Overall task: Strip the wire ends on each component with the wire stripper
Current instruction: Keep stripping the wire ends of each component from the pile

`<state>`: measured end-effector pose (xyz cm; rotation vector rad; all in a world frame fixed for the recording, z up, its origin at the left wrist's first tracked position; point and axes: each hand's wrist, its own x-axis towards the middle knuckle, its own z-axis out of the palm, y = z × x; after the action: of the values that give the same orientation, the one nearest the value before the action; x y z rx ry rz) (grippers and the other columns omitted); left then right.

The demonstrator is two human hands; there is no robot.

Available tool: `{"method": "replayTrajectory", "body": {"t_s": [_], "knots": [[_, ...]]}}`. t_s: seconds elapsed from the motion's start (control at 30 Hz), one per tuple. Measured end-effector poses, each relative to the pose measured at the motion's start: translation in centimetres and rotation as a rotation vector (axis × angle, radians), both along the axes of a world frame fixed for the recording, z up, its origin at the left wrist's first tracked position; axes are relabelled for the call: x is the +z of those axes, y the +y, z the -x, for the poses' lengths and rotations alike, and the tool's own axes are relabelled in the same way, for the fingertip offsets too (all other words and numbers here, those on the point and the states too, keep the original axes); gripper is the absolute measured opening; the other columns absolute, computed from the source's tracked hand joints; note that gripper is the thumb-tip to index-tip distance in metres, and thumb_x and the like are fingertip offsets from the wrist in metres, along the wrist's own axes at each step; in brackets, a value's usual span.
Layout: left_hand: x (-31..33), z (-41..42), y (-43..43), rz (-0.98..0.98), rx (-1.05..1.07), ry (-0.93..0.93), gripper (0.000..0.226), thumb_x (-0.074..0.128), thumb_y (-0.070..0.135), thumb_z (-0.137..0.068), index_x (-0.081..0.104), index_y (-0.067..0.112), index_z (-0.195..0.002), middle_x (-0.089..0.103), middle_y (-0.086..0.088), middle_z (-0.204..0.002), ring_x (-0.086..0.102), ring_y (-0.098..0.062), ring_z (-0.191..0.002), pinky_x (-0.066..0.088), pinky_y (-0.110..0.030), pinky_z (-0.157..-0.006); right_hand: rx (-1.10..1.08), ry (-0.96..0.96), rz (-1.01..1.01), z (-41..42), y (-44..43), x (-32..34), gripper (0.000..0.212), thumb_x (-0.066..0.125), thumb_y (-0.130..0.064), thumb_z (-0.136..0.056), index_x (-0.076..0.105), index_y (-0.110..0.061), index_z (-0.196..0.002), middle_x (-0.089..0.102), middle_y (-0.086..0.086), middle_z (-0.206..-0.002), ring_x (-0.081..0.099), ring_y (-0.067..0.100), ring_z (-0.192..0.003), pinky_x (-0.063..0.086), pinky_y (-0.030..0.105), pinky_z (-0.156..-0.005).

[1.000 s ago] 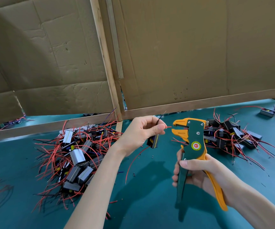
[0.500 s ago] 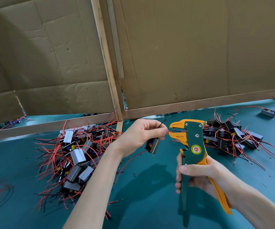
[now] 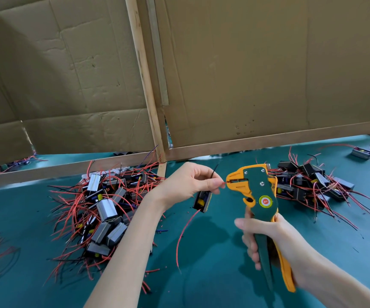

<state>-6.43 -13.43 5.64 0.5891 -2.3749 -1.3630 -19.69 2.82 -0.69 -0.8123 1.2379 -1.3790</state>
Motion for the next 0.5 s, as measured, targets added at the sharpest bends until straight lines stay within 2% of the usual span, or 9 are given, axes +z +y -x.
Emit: {"method": "replayTrajectory", "body": {"t_s": [0.1,0.17,0.23,0.27,0.33,0.43,0.5], "knots": [[-0.2,0.4,-0.3,0.073,0.083,-0.003,0.012,0.063,0.019,-0.092,0.070,0.017,-0.082,0.069,0.008,-0.070,0.062,-0.001,-0.070,0.048,-0.020,-0.078,0.066,-0.185,0.037,0.4,-0.7,0.0,0.021,0.082,-0.016,-0.054,0.070,-0.010,-0.070,0.059,0.023,-0.070,0.063,0.036,-0.062,0.056,0.044,-0.061],[-0.3,0.7,-0.8,0.165,0.205,0.055,0.013,0.064,0.016,-0.091,0.068,0.016,-0.079,0.069,0.000,-0.072,0.064,-0.014,-0.072,0.053,-0.034,-0.082,0.044,-0.279,0.013,0.9,-1.2,-0.5,0.014,0.075,-0.006,-0.059,0.071,-0.006,-0.073,0.061,0.024,-0.073,0.065,0.038,-0.065,0.057,0.046,-0.063],[-0.3,1.3,-1.1,0.279,0.335,0.125,0.013,0.066,0.017,-0.090,0.066,0.018,-0.077,0.068,-0.003,-0.076,0.065,-0.028,-0.075,0.051,-0.042,-0.082,0.011,-0.373,-0.054,1.7,-1.6,-1.0,0.025,0.068,0.008,-0.057,0.068,0.000,-0.081,0.062,0.024,-0.075,0.067,0.038,-0.066,0.058,0.047,-0.062],[-0.2,1.8,-1.0,0.338,0.388,0.172,0.013,0.066,0.017,-0.090,0.066,0.019,-0.077,0.066,0.000,-0.077,0.063,-0.026,-0.076,0.050,-0.038,-0.080,-0.001,-0.407,-0.098,2.1,-1.7,-1.2,0.036,0.069,0.009,-0.051,0.065,0.003,-0.087,0.063,0.025,-0.077,0.067,0.039,-0.067,0.058,0.048,-0.062],[0.3,3.5,-0.3,0.408,0.451,0.308,0.013,0.064,0.015,-0.090,0.068,0.016,-0.078,0.063,0.001,-0.076,0.058,-0.016,-0.072,0.046,-0.030,-0.075,-0.021,-0.448,-0.182,2.6,-1.9,-1.5,0.043,0.069,0.001,-0.050,0.061,0.007,-0.092,0.064,0.027,-0.079,0.068,0.040,-0.067,0.058,0.050,-0.061],[1.1,7.4,1.4,0.332,0.416,0.451,0.011,0.064,0.011,-0.090,0.070,0.008,-0.081,0.065,-0.011,-0.081,0.062,-0.026,-0.075,0.053,-0.042,-0.076,-0.016,-0.498,-0.277,2.8,-2.0,-1.7,0.034,0.063,0.001,-0.057,0.060,0.010,-0.090,0.066,0.031,-0.083,0.069,0.043,-0.069,0.058,0.051,-0.061],[1.3,10.1,2.8,0.305,0.323,0.456,0.010,0.063,0.009,-0.090,0.071,0.003,-0.087,0.068,-0.014,-0.088,0.065,-0.027,-0.082,0.053,-0.041,-0.082,0.033,-0.517,-0.318,2.9,-2.0,-1.9,0.031,0.062,0.001,-0.060,0.061,0.011,-0.091,0.067,0.033,-0.093,0.069,0.046,-0.075,0.058,0.052,-0.063]]}}
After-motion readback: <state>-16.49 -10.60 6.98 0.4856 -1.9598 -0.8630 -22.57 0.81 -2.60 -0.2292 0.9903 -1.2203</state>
